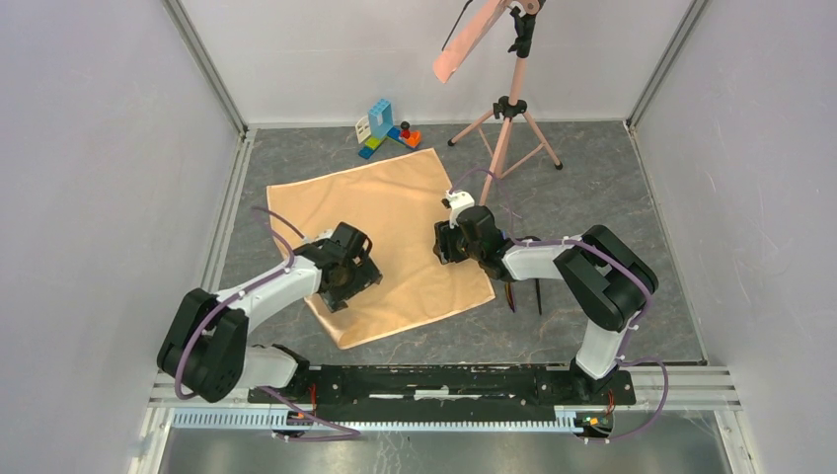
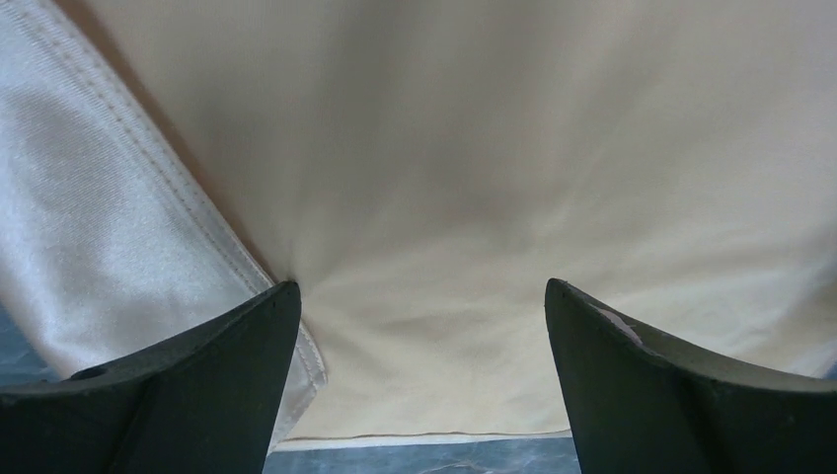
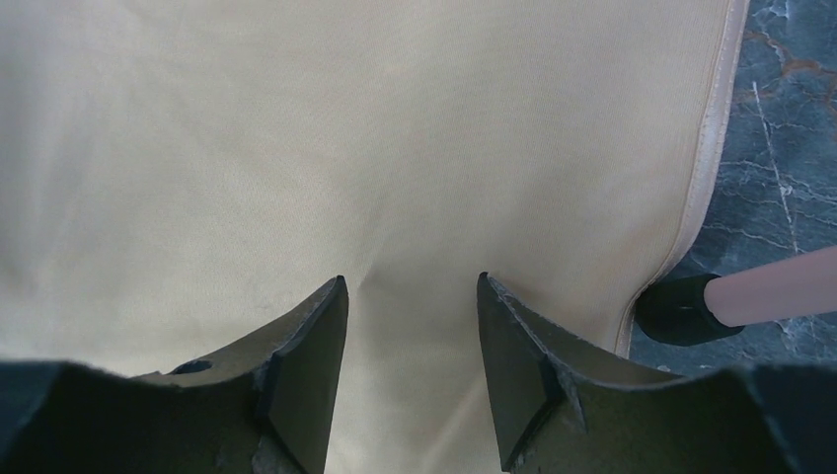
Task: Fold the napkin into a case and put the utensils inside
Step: Smooth out the napkin at the center of the board.
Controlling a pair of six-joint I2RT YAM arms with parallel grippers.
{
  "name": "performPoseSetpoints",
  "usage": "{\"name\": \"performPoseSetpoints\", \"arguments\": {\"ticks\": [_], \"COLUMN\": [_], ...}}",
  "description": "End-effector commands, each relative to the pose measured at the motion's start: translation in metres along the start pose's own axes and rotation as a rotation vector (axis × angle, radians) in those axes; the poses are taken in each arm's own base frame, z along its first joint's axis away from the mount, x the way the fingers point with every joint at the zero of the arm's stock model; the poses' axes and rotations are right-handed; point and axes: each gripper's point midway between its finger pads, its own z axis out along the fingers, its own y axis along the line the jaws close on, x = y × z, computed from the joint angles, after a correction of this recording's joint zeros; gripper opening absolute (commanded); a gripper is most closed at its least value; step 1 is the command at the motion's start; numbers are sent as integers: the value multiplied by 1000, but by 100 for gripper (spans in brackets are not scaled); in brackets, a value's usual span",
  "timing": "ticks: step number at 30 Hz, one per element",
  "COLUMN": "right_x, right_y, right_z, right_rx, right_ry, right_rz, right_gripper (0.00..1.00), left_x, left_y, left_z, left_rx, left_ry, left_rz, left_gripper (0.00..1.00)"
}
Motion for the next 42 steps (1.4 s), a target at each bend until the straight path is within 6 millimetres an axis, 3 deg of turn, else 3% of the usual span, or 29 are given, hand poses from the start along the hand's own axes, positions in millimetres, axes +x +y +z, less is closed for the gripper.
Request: {"name": "performPoseSetpoints", "arguments": {"ticks": [1,5,10,13,15,19,22,30,37,40,42], "right_x": [22,25,22,22,23,24,24,25,29,29,30], "right_y": [-8,-12,-10,-8,-6,-6,-6,-6,-1,-1,-1], "right_z": [-7,-3,-6,-5,-4,-3,-3,-2,0,0,1], "right_rx": [28,43,38,24,14,14,14,14,-16,-14,-15], "right_ry": [65,84,71,73,75,77,78,77,93,94,96], "right_rz": [6,-8,-11,-6,-4,-1,-1,0,7,6,6], "right_gripper": [57,57,57,57,57,57,57,57,57,57,57], "left_x": [6,-4,-38,-56,-58,-40,-28,-2,12,15,15], "left_y": [66,125,127,101,75,16,-5,-3,17,38,64], "left_z": [-15,-61,-115,-129,-124,-91,-69,-21,-3,-5,-13], "left_rx": [-256,-447,-311,-177,-100,37,49,-18,-93,-195,-321], "left_ry": [-49,-193,-389,-435,-399,-209,-110,-11,22,25,3], "left_rz": [-93,-222,-305,-238,-191,-96,-43,21,35,1,-41], "left_gripper": [100,100,100,100,100,100,100,100,100,100,100]}}
